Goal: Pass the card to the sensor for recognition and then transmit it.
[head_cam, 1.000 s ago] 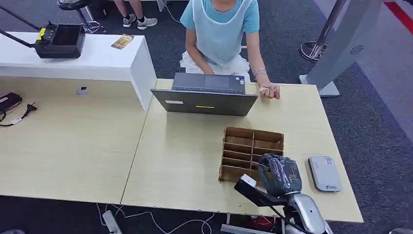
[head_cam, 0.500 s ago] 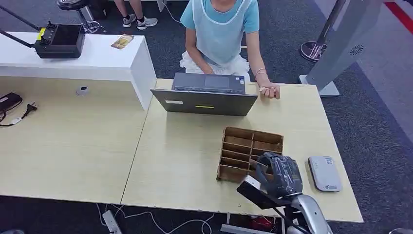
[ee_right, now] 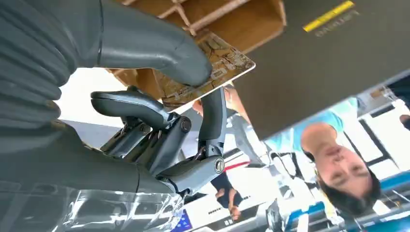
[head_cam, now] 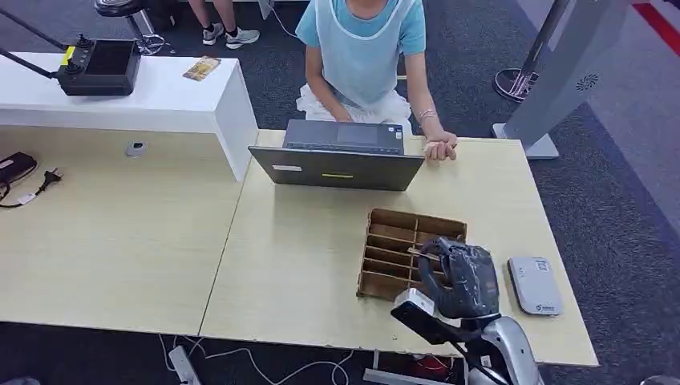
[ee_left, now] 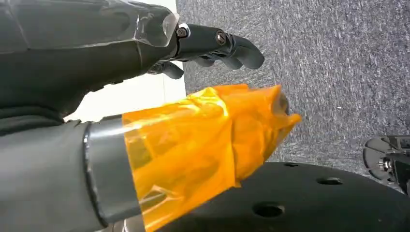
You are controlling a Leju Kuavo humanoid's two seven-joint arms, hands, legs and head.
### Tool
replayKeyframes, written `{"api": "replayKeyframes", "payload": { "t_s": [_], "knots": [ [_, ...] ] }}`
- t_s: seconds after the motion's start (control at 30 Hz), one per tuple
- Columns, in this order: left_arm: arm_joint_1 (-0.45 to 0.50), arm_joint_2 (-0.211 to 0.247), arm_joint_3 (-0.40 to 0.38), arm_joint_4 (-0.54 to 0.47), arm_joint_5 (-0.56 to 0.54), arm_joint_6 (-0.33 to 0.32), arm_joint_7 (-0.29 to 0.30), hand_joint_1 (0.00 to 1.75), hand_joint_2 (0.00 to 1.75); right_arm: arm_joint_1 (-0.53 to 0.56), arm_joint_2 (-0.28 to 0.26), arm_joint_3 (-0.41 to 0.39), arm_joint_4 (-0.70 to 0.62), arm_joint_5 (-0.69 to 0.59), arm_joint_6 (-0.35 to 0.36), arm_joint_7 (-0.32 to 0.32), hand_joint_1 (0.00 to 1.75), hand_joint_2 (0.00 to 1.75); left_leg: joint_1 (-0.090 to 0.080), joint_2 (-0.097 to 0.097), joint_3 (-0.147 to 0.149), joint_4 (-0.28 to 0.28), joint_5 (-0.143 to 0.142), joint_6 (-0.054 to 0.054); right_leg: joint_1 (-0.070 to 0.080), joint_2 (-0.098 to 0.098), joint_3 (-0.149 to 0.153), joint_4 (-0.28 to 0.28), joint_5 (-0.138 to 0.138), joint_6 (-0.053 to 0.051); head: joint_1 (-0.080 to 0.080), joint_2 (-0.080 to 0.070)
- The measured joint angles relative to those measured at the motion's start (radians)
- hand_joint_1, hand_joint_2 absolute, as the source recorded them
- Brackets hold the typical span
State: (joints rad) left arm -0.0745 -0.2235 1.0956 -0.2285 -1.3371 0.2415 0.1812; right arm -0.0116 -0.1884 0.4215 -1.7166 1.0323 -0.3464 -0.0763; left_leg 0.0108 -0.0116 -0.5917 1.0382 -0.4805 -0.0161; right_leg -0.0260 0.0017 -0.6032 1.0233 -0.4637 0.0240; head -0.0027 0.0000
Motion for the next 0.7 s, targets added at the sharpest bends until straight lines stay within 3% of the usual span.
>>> {"api": "replayKeyframes", "payload": {
  "t_s": [0.37,0.7],
  "knots": [
    [-0.003,0.0,0.001,0.0,-0.003,0.0,-0.012,0.0,0.0,-0.162,0.004,0.024,-0.005,-0.094,0.05,-0.069,1.75,1.75,0.0,0.0,0.0,0.0,0.0,0.0,0.0,0.0,0.0,0.0,0.0,0.0,0.0,0.0],
    [-0.004,0.0,0.001,0.0,-0.003,0.0,-0.015,0.0,0.0,-0.264,0.004,0.046,0.002,-0.102,0.063,-0.072,1.75,1.75,0.0,0.0,-0.001,0.0,0.0,0.0,0.0,0.0,0.0,0.0,0.0,0.0,0.0,0.0]
  ]
}}
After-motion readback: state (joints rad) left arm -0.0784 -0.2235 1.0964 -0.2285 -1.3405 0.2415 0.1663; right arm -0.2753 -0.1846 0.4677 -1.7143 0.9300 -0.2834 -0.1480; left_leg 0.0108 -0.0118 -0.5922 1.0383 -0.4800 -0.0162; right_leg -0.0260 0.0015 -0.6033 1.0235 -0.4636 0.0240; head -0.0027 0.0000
